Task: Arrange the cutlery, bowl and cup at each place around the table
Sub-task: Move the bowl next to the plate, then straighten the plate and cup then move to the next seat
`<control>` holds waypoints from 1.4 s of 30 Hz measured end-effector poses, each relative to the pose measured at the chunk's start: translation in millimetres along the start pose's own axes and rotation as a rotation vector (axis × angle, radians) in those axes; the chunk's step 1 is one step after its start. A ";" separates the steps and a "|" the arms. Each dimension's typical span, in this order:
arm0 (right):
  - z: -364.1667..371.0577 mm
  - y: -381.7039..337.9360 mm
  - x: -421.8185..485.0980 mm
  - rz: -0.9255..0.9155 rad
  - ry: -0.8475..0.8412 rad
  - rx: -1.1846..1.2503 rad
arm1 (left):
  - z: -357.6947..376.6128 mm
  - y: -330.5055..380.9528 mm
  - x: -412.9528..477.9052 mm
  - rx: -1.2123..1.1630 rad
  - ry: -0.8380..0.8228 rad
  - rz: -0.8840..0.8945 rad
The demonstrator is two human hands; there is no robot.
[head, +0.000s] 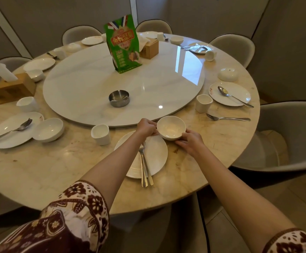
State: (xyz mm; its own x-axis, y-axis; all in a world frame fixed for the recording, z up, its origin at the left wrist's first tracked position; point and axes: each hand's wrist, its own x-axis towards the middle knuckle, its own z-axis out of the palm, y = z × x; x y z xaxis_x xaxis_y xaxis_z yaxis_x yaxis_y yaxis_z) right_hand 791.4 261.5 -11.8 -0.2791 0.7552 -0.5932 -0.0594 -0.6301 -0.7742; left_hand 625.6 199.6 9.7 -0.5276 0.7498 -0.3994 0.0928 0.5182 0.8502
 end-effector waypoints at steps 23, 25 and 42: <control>-13.3 129.8 -83.6 -0.489 0.008 -1.637 | -152.4 -79.1 -35.5 0.589 0.254 0.187; -13.7 130.6 -81.6 -0.482 0.010 -1.664 | -151.6 -79.5 -34.1 0.577 0.275 0.186; -12.6 132.8 -78.3 -0.460 0.007 -1.671 | -136.9 -77.4 -23.7 0.452 0.461 0.103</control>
State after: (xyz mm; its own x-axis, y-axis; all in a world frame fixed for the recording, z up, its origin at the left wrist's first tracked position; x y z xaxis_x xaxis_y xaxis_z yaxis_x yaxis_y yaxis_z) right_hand 817.5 121.0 -70.9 -0.5217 0.8080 -0.2737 0.8507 0.4688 -0.2377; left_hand 515.3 85.4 0.3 -0.7959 0.6034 -0.0498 0.4550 0.6504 0.6082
